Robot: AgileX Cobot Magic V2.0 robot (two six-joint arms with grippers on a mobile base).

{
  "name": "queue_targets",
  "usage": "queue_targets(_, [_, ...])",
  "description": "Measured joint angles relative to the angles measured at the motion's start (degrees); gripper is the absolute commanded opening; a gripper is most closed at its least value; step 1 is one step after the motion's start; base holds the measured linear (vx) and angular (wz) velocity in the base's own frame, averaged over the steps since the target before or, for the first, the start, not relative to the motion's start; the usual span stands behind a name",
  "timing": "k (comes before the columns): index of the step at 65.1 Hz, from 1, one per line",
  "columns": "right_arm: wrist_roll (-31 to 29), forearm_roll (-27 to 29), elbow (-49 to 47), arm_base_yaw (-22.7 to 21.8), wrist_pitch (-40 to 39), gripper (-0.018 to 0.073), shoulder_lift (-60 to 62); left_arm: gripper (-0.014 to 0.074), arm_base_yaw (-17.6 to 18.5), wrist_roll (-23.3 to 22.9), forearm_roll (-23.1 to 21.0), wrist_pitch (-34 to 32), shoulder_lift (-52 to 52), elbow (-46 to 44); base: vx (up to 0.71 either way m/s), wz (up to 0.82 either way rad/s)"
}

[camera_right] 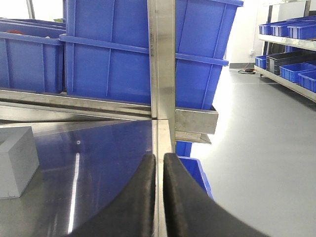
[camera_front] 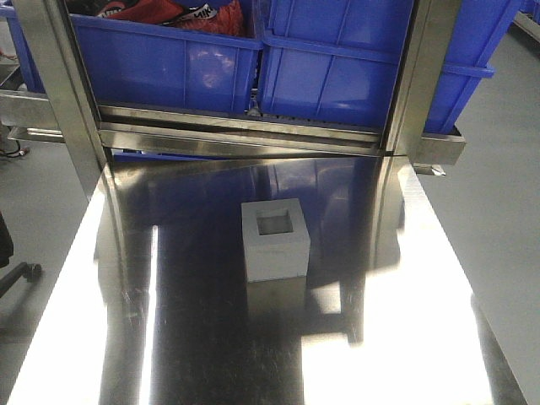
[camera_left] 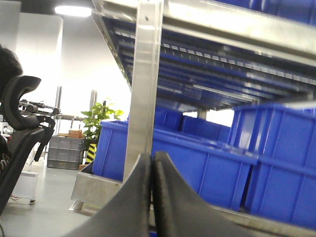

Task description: Sort gray base to blue bin

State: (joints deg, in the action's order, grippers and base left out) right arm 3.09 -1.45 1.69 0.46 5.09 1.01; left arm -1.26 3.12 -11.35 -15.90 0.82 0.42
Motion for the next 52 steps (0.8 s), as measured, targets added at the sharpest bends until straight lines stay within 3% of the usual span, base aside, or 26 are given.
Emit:
queue_targets(8, [0.0,0.0,0.0,0.0,0.0,-0.0004,0.0,-0.0006,0.0,2.0,0.8,8.1,-4.2,-9.0,0.00,0.00])
queue_targets(22, [0.0,0.0,0.0,0.0,0.0,-0.0004,0.0,-0.0006,0.0,5.6,5.2,28.8,-21.5,-28.2,0.00,0.00])
queue_targets(30, [0.0,0.0,0.0,0.0,0.0,-0.0004,0.0,-0.0005,0.0,5.8,5.4,35.0,-28.3,-33.0,0.00,0.00])
queue_targets(37, [0.0,0.0,0.0,0.0,0.0,-0.0004,0.0,0.0021,0.0,5.8,5.4,36.7,-30.5,-33.8,0.00,0.00])
queue_targets(45, [0.0,0.0,0.0,0.0,0.0,-0.0004,0.0,0.0157,0.0,5.9,5.4,37.0,-30.7,-33.8,0.00,0.00])
queue_targets(52, [0.0,0.0,0.0,0.0,0.0,-0.0004,0.0,0.0393,0.0,5.9,5.5,37.0,-30.7,-33.8,0.00,0.00])
